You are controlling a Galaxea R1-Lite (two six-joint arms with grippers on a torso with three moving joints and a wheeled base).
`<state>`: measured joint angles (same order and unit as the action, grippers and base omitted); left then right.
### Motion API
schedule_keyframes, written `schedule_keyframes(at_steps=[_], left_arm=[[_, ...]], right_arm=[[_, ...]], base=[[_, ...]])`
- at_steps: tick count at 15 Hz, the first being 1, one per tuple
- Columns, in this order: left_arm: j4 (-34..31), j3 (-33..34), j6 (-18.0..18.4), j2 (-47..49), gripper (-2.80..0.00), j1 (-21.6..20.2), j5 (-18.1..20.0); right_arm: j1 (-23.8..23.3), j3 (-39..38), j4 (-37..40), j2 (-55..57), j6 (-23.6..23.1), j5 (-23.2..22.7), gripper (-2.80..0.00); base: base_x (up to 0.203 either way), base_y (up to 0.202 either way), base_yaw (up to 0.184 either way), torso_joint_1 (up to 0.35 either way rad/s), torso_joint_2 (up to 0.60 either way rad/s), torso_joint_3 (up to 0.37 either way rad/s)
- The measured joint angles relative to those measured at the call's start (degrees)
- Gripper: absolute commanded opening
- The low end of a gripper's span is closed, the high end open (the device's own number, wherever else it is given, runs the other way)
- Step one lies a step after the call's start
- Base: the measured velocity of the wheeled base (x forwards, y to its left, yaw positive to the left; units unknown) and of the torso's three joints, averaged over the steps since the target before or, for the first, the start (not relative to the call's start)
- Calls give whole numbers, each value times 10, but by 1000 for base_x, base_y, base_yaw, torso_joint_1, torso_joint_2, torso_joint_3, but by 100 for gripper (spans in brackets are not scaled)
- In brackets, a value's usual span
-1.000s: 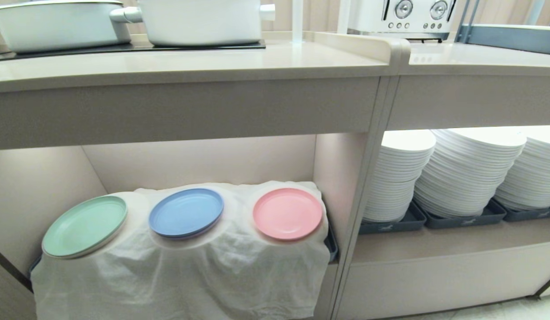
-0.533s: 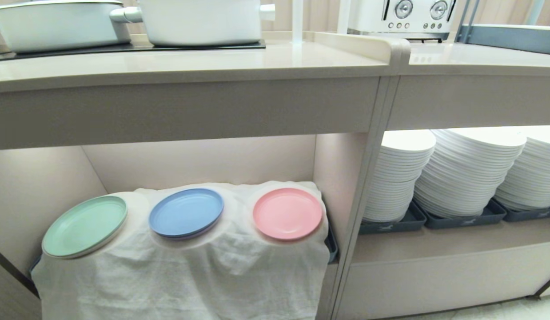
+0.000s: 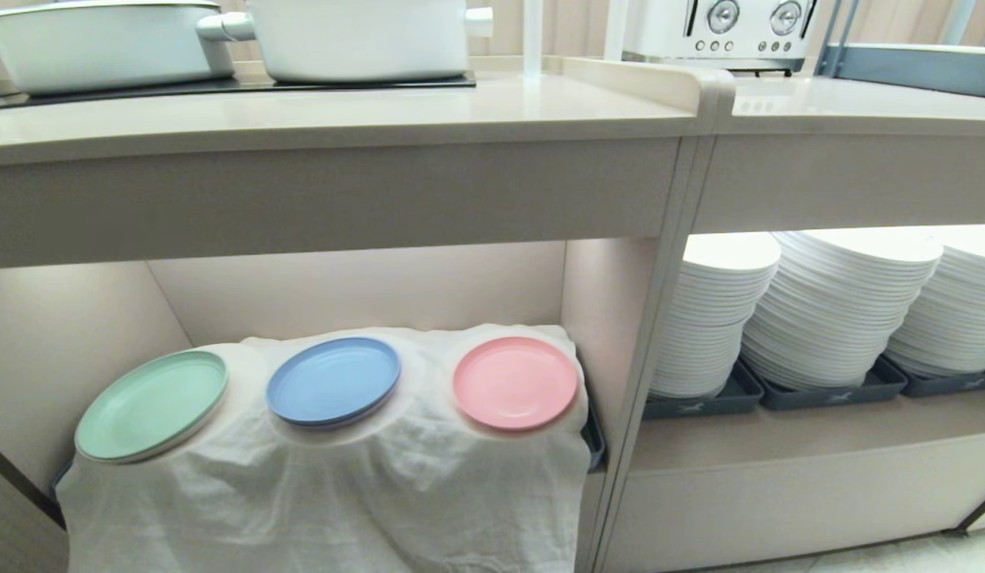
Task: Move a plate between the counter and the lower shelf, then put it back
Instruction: Pick up the plate in the cupboard
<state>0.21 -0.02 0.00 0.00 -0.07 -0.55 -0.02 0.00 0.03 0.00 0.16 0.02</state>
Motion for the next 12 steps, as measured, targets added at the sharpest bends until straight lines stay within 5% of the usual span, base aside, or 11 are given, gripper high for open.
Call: schedule_keyframes(at_steps=[12], left_arm=[[-1,0,-1,0,-280,0,0]], right_arm=[[0,0,0,0,0,0,-280]], base=[[0,0,0,0,0,0]])
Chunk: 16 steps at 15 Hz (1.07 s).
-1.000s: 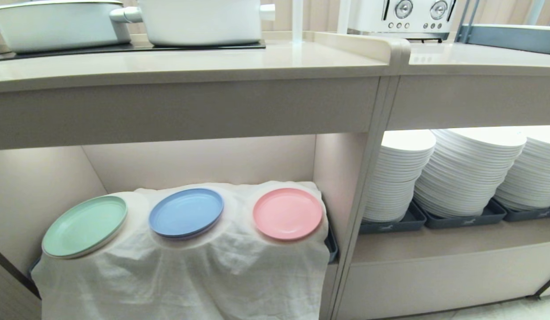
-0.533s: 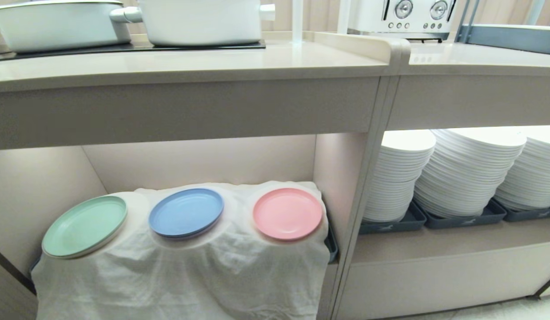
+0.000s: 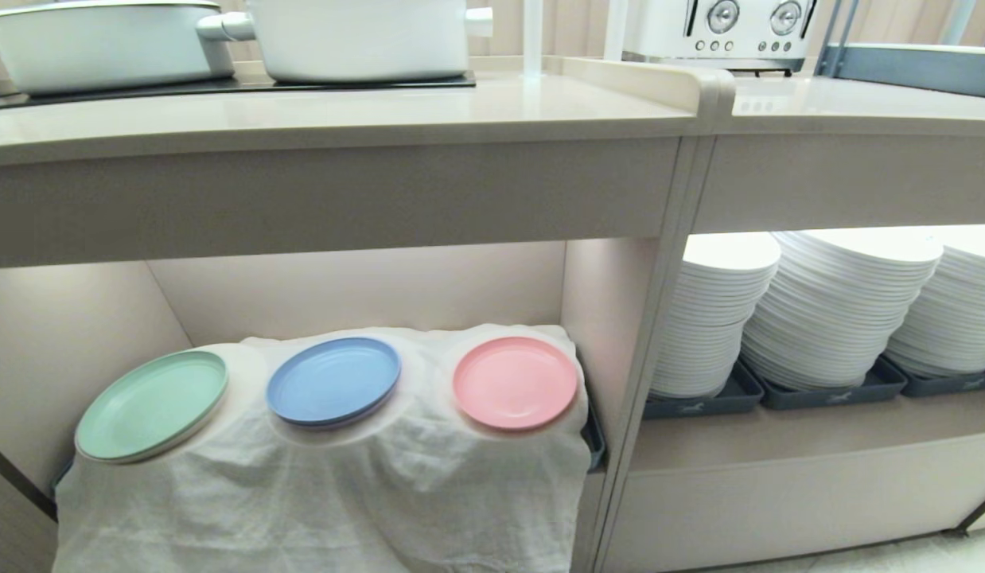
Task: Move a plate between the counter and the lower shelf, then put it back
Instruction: Pick up the plate in the cupboard
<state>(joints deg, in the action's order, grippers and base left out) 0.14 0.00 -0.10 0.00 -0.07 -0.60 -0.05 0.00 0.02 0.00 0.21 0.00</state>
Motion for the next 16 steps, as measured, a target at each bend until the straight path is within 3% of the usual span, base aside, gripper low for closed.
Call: schedule_keyframes(at_steps=[16], left_arm=[[-1,0,-3,0,-280,0,0]], right_arm=[[0,0,0,0,0,0,-280]], base=[[0,0,0,0,0,0]])
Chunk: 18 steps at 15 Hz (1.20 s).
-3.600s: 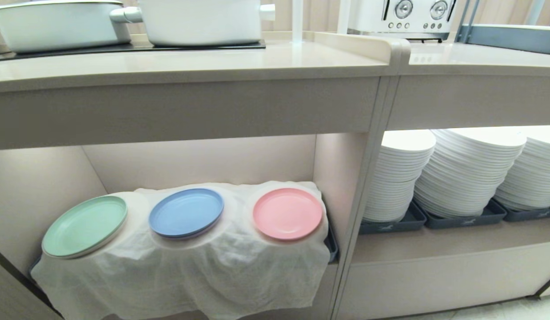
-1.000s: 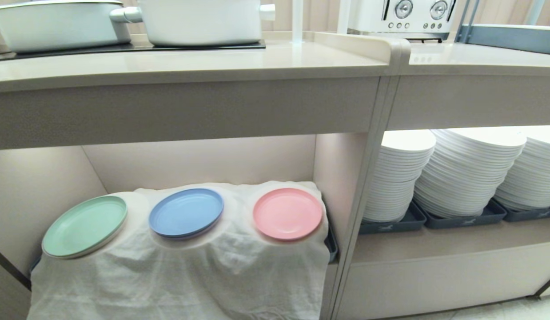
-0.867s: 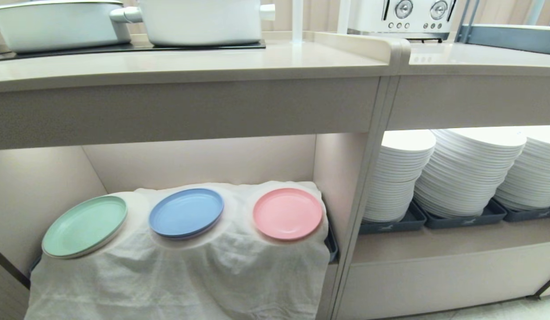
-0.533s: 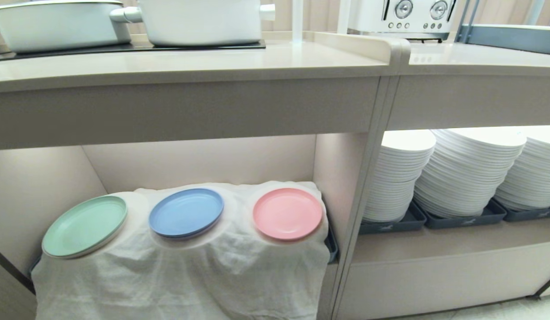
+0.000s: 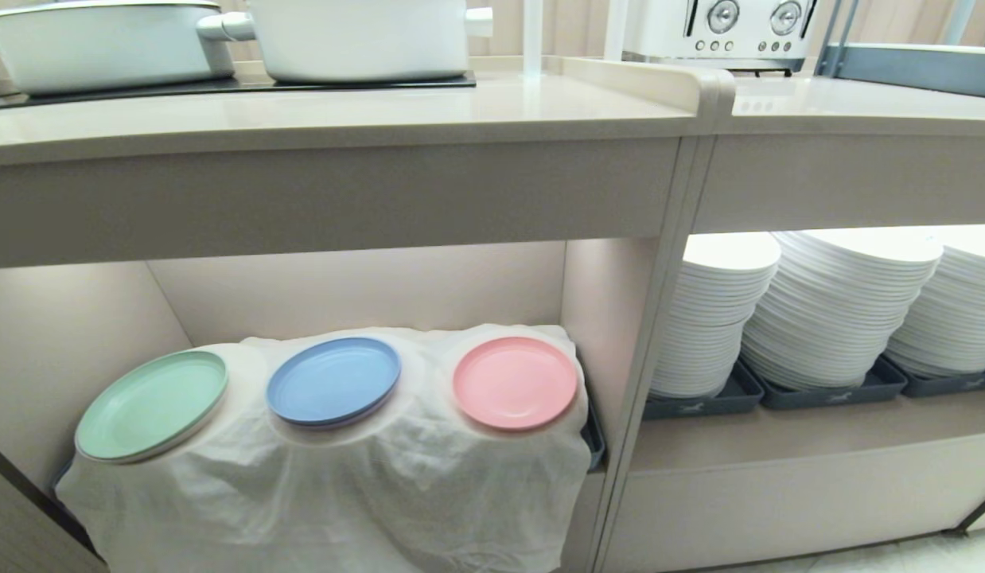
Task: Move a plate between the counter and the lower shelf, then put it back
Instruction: Pick up the plate in the cupboard
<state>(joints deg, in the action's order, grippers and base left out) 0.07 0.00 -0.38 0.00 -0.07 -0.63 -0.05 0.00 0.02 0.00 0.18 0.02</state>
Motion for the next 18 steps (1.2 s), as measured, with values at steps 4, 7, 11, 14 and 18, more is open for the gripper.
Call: schedule_keyframes(at_steps=[4,7,11,14,18], left_arm=[[0,0,1,0,-280,0,1],[0,0,2,0,-280,0,0],[1,0,0,0,-280,0,0],[0,0,0,0,-280,0,0],[0,0,-2,0,-280,0,-1]], right_arm=[[0,0,0,0,0,0,-280],[0,0,0,0,0,0,-280],[0,0,0,0,0,0,-280],[0,0,0,0,0,0,-280],[0,0,0,0,0,0,-280]], base=[[0,0,0,0,0,0],[0,0,0,0,0,0],[0,0,0,0,0,0],[0,0,0,0,0,0],[0,0,0,0,0,0]])
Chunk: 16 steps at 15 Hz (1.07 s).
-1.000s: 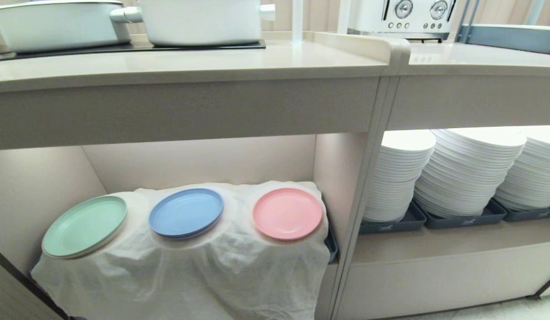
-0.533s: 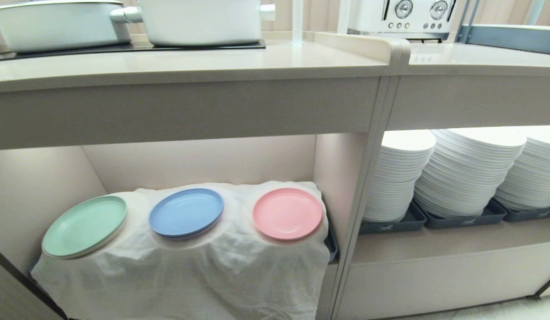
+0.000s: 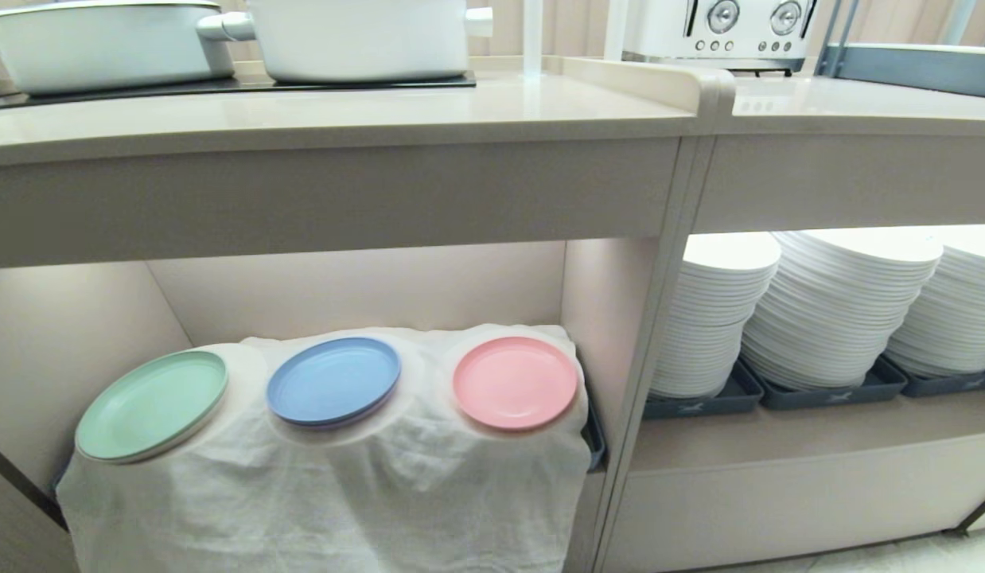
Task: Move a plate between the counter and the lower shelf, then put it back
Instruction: Pick up the plate in the cupboard
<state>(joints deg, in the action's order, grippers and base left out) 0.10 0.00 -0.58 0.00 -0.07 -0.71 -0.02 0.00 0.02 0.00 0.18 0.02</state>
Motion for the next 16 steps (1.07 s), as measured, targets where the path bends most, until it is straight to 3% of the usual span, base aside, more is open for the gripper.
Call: schedule_keyframes(at_steps=[16], left_arm=[[0,0,-5,0,-280,0,-1]], right_arm=[[0,0,0,0,0,0,-280]], base=[[0,0,0,0,0,0]])
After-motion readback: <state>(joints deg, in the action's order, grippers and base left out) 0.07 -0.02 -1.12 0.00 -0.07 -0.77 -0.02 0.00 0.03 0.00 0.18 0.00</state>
